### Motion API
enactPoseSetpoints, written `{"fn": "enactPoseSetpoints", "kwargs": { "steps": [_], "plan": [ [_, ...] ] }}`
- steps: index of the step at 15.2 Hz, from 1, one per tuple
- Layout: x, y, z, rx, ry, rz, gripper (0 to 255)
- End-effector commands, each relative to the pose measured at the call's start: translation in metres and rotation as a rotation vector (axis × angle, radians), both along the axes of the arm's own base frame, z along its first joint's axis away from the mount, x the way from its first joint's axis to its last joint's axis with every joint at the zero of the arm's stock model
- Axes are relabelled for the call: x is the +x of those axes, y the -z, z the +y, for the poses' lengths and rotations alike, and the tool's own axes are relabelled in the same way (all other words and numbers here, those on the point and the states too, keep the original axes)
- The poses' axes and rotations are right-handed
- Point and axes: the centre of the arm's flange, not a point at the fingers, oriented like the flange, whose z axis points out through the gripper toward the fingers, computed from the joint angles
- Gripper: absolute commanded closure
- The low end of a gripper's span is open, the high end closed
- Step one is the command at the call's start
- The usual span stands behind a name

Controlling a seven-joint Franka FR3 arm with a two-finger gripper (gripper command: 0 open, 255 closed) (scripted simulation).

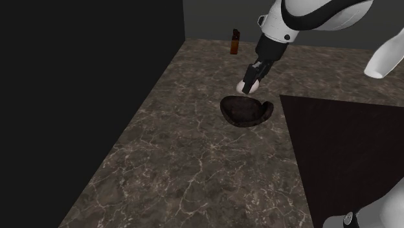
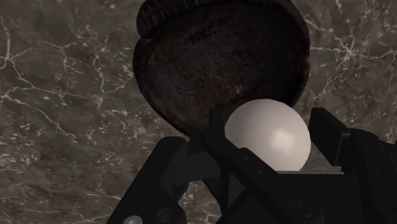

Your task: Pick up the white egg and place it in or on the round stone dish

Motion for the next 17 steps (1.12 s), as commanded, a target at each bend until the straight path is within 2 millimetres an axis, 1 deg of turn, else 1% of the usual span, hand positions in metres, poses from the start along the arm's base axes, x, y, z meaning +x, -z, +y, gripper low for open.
{"fn": "enactPoseSetpoints", "kwargs": {
  "steps": [1, 5, 13, 14, 17],
  "plan": [
    [0.001, 0.011, -0.001, 0.0, 0.0, -0.001, 255],
    [0.001, 0.034, -0.001, 0.0, 0.0, -0.001, 255],
    [0.001, 0.034, -0.001, 0.0, 0.0, -0.001, 255],
    [0.001, 0.034, -0.001, 0.0, 0.0, -0.001, 0],
    [0.001, 0.034, -0.001, 0.0, 0.0, -0.001, 0]
  ]
}}
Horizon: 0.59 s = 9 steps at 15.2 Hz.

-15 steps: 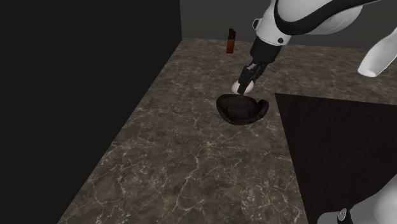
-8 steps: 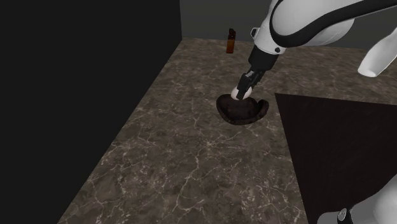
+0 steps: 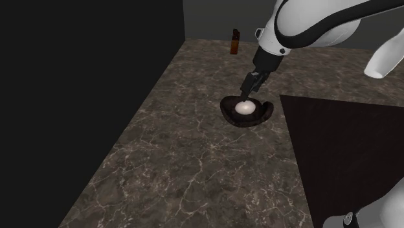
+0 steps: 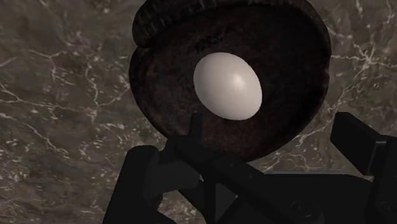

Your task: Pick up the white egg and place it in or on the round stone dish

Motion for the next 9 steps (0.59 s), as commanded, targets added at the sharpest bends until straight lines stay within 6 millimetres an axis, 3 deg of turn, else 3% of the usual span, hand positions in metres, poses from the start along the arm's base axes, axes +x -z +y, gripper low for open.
{"fn": "enactPoseSetpoints", "kwargs": {
  "steps": [1, 2, 6, 9],
  "plan": [
    [0.0, 0.0, 0.0, 0.0, 0.0, 0.0, 0],
    [0.0, 0.0, 0.0, 0.0, 0.0, 0.0, 0],
    [-0.009, -0.049, -0.007, 0.0, 0.0, 0.0, 0],
    [-0.009, -0.049, -0.007, 0.0, 0.0, 0.0, 0]
  ]
}}
